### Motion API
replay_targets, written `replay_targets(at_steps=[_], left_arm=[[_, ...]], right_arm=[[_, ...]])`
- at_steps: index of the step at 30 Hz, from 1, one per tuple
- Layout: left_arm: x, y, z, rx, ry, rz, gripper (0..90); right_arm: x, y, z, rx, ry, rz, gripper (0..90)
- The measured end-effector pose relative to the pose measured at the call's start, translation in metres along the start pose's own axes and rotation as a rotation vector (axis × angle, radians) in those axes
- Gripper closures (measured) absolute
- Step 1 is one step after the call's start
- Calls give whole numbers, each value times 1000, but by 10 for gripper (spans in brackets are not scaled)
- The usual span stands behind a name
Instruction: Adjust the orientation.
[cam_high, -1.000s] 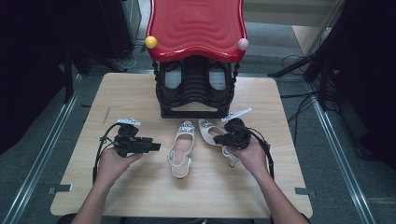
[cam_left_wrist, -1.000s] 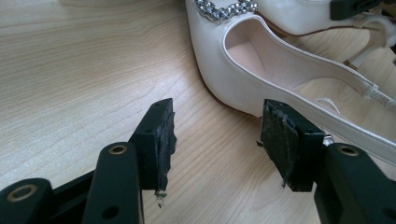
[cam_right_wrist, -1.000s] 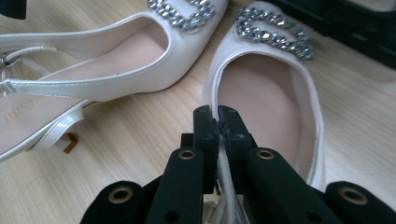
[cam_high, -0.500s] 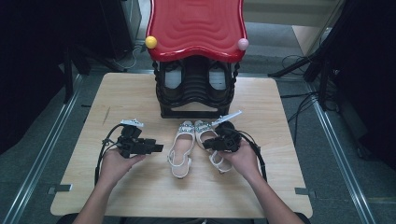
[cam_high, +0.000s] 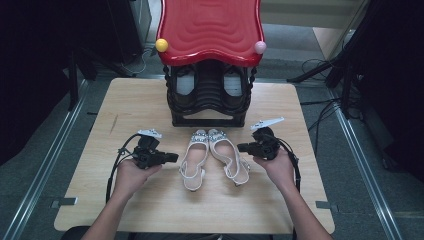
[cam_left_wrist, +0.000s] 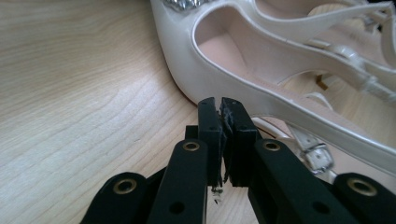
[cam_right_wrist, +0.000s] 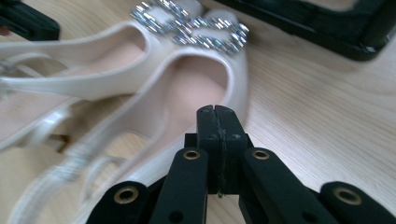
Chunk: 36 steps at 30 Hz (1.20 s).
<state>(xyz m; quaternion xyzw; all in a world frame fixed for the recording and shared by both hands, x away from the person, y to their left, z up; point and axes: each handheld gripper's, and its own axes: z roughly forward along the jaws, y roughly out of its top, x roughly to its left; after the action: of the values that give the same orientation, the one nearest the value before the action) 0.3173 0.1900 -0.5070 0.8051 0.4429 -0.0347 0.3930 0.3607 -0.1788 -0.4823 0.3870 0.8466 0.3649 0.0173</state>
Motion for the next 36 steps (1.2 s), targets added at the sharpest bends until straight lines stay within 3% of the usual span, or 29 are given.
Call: replay_targets(at_steps=[6, 8, 13, 18, 36], left_arm=[[6, 2, 14, 17, -8, -16, 869], [7, 3, 19, 31, -7, -13, 871], [3, 4, 28, 57, 0, -1, 872], [4, 4, 29, 56, -18, -20, 882], [-14, 3, 37, 76, -54, 21, 884]], right_arm=[[-12, -7, 10, 36, -13, 25, 900], [-13, -10, 14, 39, 3, 32, 900], [-11, -12, 23, 68, -11, 34, 900], [-12, -13, 24, 60, 1, 52, 900], [-8, -14, 26, 55, 15, 80, 900]])
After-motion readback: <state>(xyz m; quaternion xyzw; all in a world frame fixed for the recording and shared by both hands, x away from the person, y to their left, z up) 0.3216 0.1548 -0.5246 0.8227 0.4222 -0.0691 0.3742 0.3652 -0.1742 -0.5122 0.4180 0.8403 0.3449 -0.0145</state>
